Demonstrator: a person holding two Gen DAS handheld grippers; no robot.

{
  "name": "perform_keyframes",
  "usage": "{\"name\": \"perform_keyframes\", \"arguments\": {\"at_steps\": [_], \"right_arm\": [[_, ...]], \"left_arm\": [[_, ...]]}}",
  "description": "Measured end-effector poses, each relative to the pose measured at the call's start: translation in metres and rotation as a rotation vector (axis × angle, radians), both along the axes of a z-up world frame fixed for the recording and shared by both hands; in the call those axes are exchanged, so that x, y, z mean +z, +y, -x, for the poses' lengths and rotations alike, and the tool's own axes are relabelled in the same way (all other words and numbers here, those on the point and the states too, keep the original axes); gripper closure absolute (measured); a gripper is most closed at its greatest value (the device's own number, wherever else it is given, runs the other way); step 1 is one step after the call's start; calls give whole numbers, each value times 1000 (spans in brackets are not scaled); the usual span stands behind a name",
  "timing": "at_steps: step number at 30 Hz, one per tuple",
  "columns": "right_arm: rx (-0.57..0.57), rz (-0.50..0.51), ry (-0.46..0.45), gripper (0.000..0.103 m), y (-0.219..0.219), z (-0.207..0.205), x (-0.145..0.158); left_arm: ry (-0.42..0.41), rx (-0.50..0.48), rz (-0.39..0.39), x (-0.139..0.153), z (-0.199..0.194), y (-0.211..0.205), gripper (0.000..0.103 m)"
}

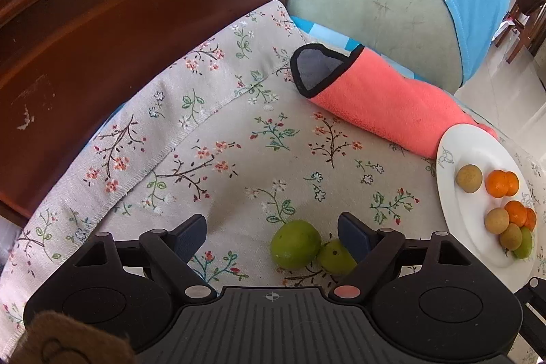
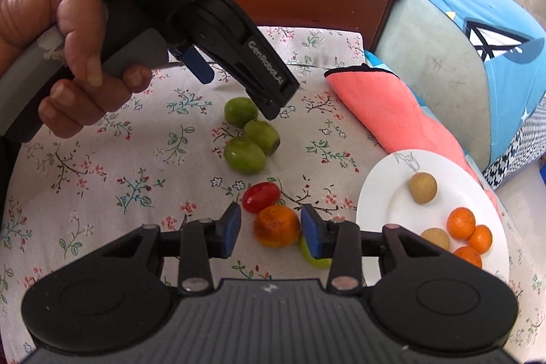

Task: Organize fruits
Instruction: 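Grasp a green jujube with the left tool while the right tool grasps a tangerine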

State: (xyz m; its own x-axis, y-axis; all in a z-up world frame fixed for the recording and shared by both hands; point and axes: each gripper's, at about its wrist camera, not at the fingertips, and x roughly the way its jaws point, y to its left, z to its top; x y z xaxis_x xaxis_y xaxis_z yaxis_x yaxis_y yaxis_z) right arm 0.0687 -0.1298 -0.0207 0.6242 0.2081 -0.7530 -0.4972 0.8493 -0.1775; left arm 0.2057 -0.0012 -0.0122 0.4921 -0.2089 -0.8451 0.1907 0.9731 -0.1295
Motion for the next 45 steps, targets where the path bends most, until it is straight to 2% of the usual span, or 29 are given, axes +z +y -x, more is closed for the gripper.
{"name": "perform_keyframes", "arguments": {"at_steps": [6,11,16,24,28,31,34,38,41,45], "right_arm": [[33,89,-43,70,8,5,-5],[32,88,-40,72,7,6,-3],[21,19,2,72,5,3,1],[-22,-29,32,72,2,-1,1],[-28,-7,36,72,5,-1,-1],[-53,9,54,72,4,-4,-6],[-64,-7,58,72,2,-5,-5],[-70,-15,59,73,2,-5,-5],[-92,-52,70,73,-3,-7,-2],[-141,-110,91,73,-10,-12,2]], "left_arm": [[22,41,32,-3,-1,7,20],[46,74,82,-3,-2,15,24],[30,106,56,-4,-4,18,25],[1,46,-9,-7,3,5,25],[-29,20,-49,-9,5,0,25],[-53,3,-71,-9,7,-2,32],[-84,-35,-92,-9,12,-7,48],[-105,-70,-84,-7,18,-10,64],[-100,-80,-43,-6,18,-8,76],[-99,-86,-29,-5,19,-6,76]]}}
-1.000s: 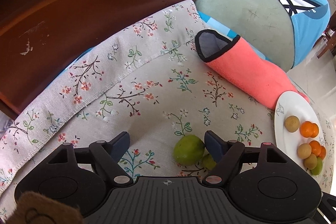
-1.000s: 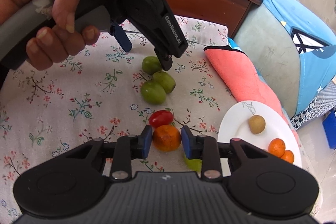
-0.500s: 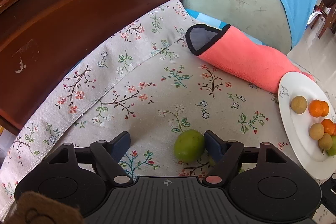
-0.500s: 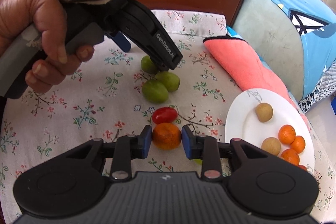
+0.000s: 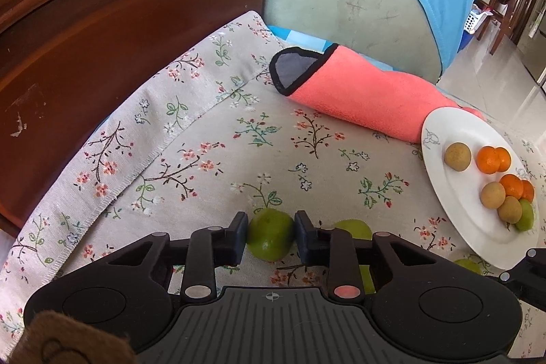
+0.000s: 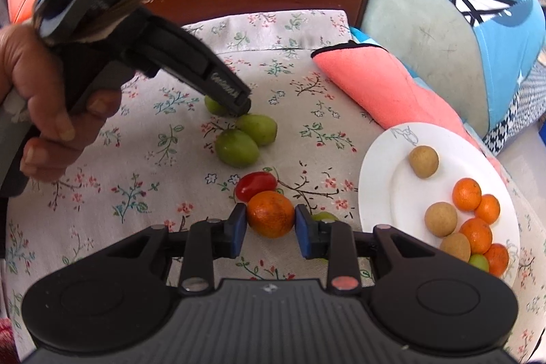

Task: Organize fruits
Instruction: 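Grasp a green jujube with the left tool while the right tool grasps a tangerine, then place the jujube on the plate with the left tool while the right tool places the tangerine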

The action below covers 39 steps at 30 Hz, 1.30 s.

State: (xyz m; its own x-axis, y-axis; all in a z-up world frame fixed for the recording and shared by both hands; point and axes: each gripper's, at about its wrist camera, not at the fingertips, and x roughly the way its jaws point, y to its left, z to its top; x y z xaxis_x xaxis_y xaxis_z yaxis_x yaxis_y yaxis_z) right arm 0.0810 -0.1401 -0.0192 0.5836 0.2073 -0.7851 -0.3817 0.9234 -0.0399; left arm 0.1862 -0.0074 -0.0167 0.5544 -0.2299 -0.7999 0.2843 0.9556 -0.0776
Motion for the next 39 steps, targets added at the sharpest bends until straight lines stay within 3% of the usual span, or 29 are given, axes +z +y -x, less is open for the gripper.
{"name": "perform_keyframes", "arguments": {"at_steps": [10,19,28,39], "right_arm": [[-36,-30,15,73,-5,-4,2],[-92,-88,-1,73,-17,-9,13],[-208,-163,-67,73,-53,-17,41],[-416,-230,-149,73,-113,-23,68]], "left_arm": [[-33,-30,-29,-1,8,-3,76],[-55,-16,7,12,10,-5,76],[-106,-46,57,35,14,-25,76],[-147,-169,96,43,29,-73,76]]}}
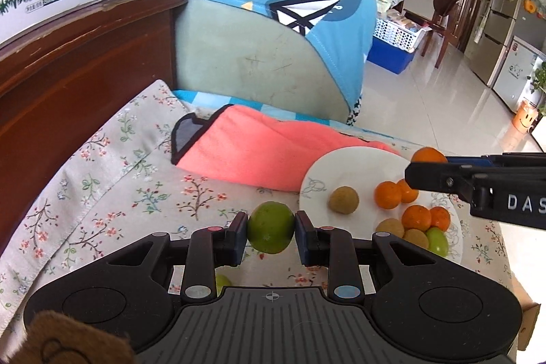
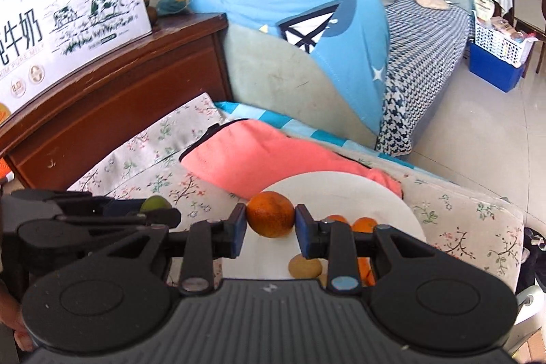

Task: Organize fruits
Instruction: 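Place the jujube on the plate with the left tool while the right tool places the tangerine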

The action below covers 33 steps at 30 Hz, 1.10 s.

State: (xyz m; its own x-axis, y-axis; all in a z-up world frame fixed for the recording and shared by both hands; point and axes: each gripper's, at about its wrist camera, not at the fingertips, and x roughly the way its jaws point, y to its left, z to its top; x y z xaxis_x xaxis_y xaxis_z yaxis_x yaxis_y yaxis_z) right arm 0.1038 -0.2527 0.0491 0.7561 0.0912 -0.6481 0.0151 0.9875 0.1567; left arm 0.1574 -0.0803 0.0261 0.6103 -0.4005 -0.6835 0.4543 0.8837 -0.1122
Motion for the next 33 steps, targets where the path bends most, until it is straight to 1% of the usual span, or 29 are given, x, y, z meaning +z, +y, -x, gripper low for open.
{"name": "perform_keyframes", "arguments": {"at_steps": [8,12,21,24,27,29,32,33], "right_arm": [[-110,-125,15,73,-22,-8,-2],[-128,-164,36,73,-22,-12,-9],[-227,-244,99,73,-31,-24,-30],[-246,-246,106,73,-32,-25,-33],[-266,-244,116,72,-34,-26,-36],[-282,-240,117,70,-35,-26,-37],[-295,-233,104,69,-36,-24,-35],[-295,-230,99,69,-36,-23,-34]], "left_arm": [[3,-59,31,-1,7,-28,76],[11,-77,34,-6,9,-37,76],[39,-97,50,-16,10,-49,76],[50,-103,51,-18,10,-52,76],[45,-109,50,-18,12,-54,76],[31,-107,51,-17,12,-54,74],[32,-108,61,-14,13,-52,73],[35,-103,65,-12,12,-51,71]]}}
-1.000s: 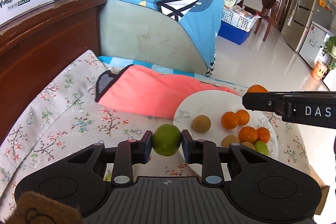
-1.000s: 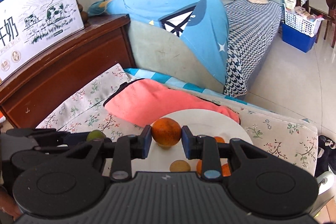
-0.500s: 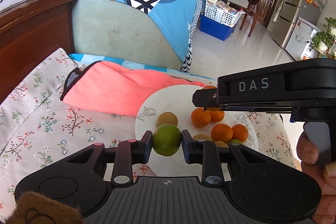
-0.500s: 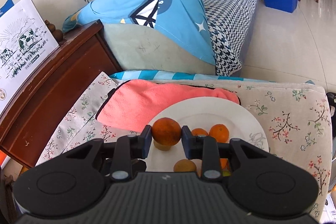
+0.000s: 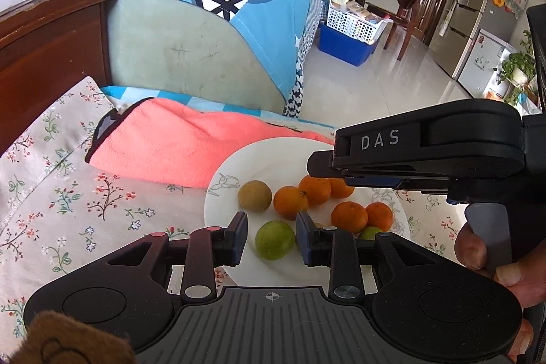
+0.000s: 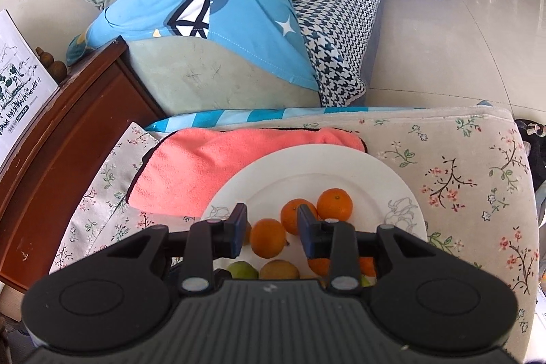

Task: Organize fruits
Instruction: 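Place the jujube on the plate with the left tool while the right tool places the tangerine, then withdraw both open tools from the plate toward the remaining fruit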

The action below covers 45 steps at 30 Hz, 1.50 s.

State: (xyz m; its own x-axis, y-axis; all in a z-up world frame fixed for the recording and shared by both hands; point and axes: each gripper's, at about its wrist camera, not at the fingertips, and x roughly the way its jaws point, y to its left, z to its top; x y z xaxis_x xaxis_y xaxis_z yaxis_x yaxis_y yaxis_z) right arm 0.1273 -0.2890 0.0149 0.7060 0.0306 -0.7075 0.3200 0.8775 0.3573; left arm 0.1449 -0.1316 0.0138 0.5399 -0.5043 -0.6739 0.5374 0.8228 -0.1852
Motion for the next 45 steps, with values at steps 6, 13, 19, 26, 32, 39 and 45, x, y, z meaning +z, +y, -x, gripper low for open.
{"name": "perform_keyframes", "arguments": {"at_steps": [6,13,19,26,32,39,45], "right_arm": [[1,16,-21,69,1,3,5],[17,17,-19,69,4,6,6],[48,16,-17,67,8,10,7],[110,19,-20,67,18,17,7],[197,33,-17,67,33,22,5],[318,47,-7,67,55,30,-3],[410,61,-4,67,72,37,-8]], "left_arm": [[-4,49,25,11,-5,11,55],[-7,84,10,17,-10,23,53],[-6,124,7,23,-13,38,44],[-5,169,0,28,-17,58,43],[-4,189,-12,29,-17,73,39],[8,212,-27,27,-17,89,39],[46,236,-40,17,-20,101,39]]}}
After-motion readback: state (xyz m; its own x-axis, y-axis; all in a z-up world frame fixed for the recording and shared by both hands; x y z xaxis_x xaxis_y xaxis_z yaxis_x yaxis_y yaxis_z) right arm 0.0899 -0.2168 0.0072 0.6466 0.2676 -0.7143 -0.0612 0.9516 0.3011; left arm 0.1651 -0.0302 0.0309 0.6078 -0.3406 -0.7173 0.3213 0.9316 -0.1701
